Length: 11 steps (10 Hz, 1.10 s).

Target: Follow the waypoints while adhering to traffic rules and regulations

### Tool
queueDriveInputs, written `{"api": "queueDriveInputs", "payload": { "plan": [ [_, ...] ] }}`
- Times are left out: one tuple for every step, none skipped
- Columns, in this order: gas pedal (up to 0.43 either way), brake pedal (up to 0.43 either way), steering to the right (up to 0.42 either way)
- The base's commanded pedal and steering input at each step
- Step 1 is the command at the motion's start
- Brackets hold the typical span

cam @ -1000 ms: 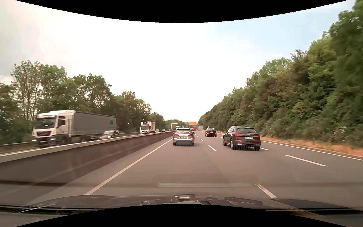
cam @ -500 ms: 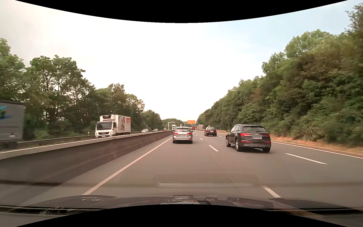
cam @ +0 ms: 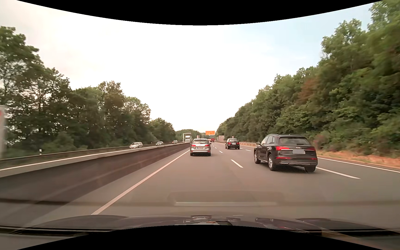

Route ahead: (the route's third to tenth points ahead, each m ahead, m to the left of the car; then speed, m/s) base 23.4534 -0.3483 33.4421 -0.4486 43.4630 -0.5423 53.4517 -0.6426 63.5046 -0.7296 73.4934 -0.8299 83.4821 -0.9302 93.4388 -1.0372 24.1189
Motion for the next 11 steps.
{"api": "queueDriveInputs", "payload": {
  "plan": [
    [0.197, 0.000, 0.000],
    [0.197, 0.000, 0.000],
    [0.197, 0.000, 0.000],
    [0.197, 0.000, 0.000],
    [0.197, 0.000, 0.000],
    [0.197, 0.000, -0.001],
    [0.197, 0.000, -0.001],
    [0.197, 0.000, -0.001],
    [0.197, 0.000, -0.001],
    [0.197, 0.000, -0.001],
    [0.197, 0.000, -0.001]
  ]
}}
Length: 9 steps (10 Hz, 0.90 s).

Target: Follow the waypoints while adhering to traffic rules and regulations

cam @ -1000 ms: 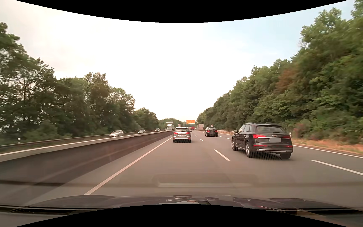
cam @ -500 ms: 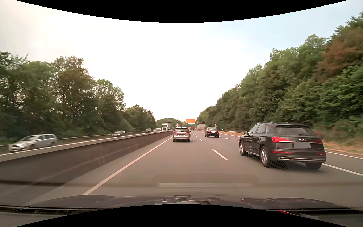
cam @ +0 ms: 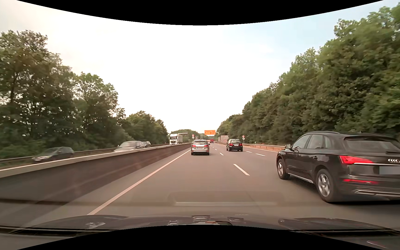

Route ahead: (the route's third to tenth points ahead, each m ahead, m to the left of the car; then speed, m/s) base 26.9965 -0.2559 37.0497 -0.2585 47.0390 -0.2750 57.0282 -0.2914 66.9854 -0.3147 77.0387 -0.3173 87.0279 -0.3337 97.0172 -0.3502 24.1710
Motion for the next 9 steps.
{"api": "queueDriveInputs", "payload": {
  "plan": [
    [0.197, 0.000, -0.001],
    [0.197, 0.000, -0.001],
    [0.197, 0.000, -0.001],
    [0.197, 0.000, -0.001],
    [0.197, 0.000, -0.001],
    [0.197, 0.000, -0.001],
    [0.209, 0.000, -0.001],
    [0.209, 0.000, -0.001],
    [0.228, 0.000, -0.001]
  ]
}}
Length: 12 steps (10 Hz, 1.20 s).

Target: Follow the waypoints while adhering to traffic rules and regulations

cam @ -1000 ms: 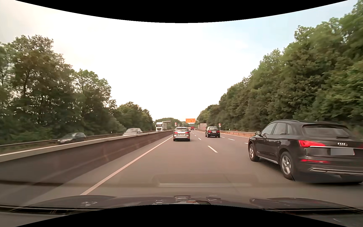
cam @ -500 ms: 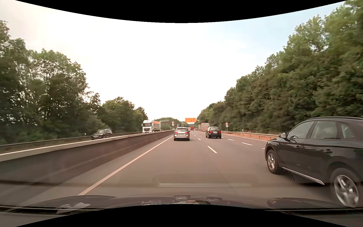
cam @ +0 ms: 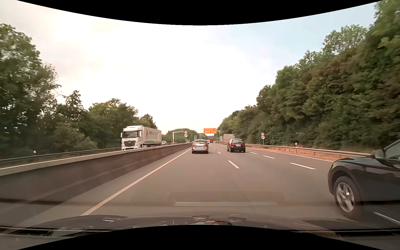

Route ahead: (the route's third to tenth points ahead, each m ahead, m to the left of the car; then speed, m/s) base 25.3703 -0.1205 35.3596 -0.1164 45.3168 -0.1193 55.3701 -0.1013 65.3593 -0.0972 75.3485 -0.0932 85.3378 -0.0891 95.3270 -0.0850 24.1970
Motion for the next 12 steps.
{"api": "queueDriveInputs", "payload": {
  "plan": [
    [0.248, 0.000, -0.001],
    [0.248, 0.000, -0.001],
    [0.248, 0.000, -0.001],
    [0.260, 0.000, -0.002],
    [0.260, 0.000, -0.002],
    [0.268, 0.000, -0.002],
    [0.280, 0.000, -0.002],
    [0.287, 0.000, -0.002],
    [0.299, 0.000, -0.002],
    [0.299, 0.000, -0.002],
    [0.299, 0.000, -0.002],
    [0.299, 0.000, -0.002]
  ]
}}
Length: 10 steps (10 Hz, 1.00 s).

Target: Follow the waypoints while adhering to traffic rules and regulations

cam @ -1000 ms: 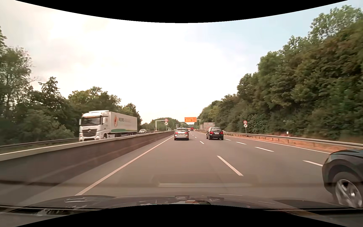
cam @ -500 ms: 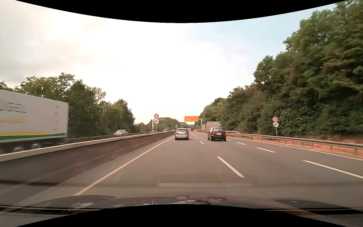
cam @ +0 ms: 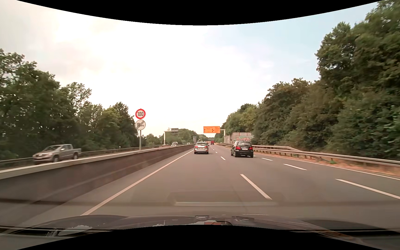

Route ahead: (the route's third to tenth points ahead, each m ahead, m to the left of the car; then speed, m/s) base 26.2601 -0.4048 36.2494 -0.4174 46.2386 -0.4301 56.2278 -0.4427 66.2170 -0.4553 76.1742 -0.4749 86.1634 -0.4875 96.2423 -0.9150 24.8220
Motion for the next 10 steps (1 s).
{"api": "queueDriveInputs", "payload": {
  "plan": [
    [0.299, 0.000, -0.002],
    [0.299, 0.000, -0.001],
    [0.299, 0.000, -0.001],
    [0.299, 0.000, -0.001],
    [0.299, 0.000, -0.001],
    [0.299, 0.000, -0.001],
    [0.299, 0.000, -0.001],
    [0.299, 0.000, -0.001],
    [0.299, 0.000, -0.001],
    [0.299, 0.000, -0.001]
  ]
}}
